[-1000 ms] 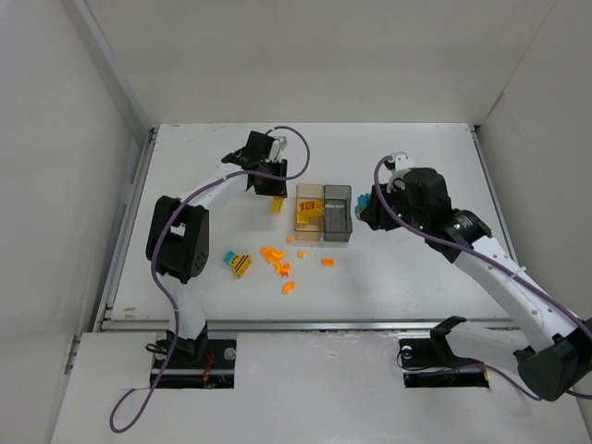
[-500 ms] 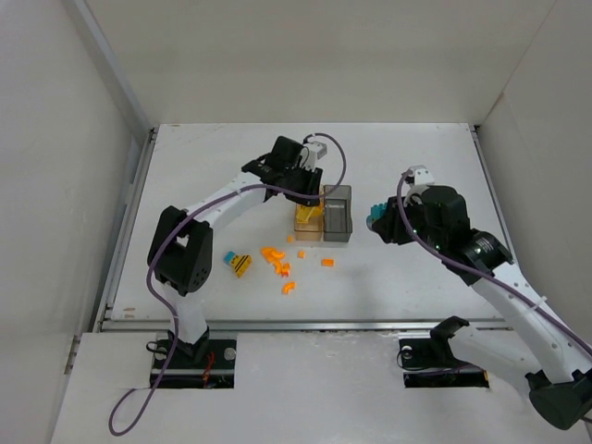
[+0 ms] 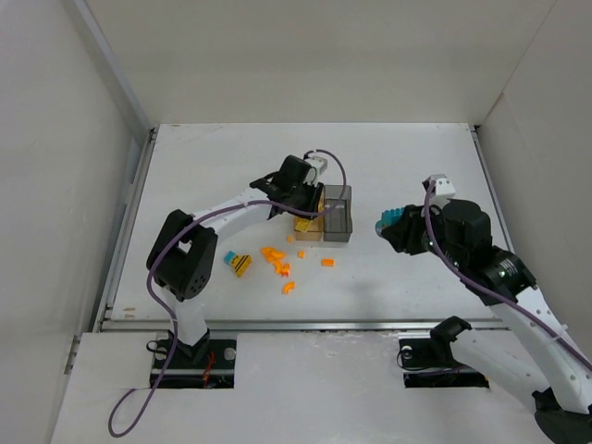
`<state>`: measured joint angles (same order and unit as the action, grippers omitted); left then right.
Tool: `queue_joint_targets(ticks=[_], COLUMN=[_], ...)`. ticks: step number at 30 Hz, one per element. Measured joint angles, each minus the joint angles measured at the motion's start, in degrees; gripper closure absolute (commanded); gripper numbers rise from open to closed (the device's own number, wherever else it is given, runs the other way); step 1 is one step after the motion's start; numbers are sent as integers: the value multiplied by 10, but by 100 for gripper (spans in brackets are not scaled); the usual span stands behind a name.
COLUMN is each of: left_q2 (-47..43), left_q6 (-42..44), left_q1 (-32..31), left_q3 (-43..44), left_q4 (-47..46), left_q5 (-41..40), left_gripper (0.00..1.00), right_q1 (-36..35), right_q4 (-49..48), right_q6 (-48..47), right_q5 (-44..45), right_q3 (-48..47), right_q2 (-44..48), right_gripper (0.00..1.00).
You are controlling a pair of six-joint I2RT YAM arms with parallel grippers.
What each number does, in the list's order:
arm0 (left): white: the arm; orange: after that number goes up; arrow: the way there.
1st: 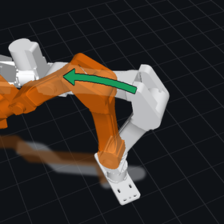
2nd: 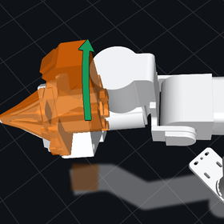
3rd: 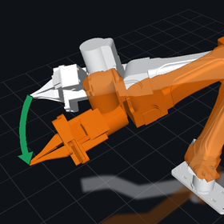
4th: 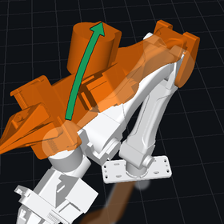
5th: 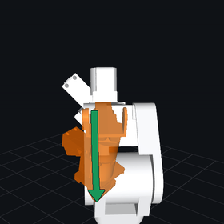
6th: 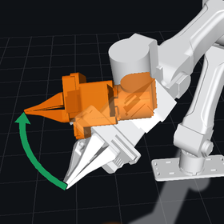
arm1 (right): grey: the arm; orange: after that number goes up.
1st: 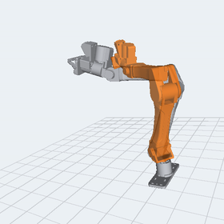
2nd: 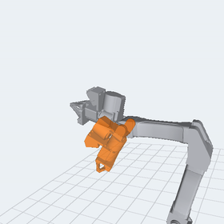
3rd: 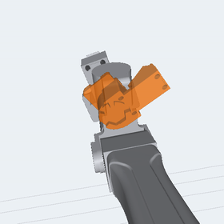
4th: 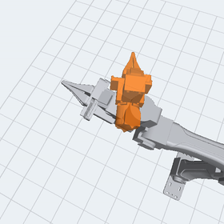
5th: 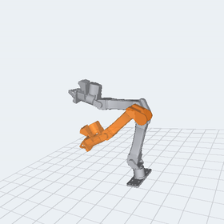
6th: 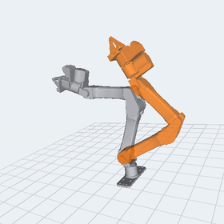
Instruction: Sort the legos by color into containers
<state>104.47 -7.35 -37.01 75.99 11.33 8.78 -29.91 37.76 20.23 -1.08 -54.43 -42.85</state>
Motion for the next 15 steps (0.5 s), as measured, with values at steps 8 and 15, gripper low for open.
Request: queue_joint_targets(ticks=[8, 15], left_q2=[-12, -16], left_q6=[-9, -13], left_q1=[-12, -14], left_q3=[-14, -23], left_q4=[-15, -24], left_q5=[-38, -52], left_gripper=[63, 63], right_q1=[0, 0], right_q4=[10, 25], right_q6=[21, 28], right_q5=[1, 1], right_q3=[13, 19], right_q2=[23, 25], right_gripper=[99, 99])
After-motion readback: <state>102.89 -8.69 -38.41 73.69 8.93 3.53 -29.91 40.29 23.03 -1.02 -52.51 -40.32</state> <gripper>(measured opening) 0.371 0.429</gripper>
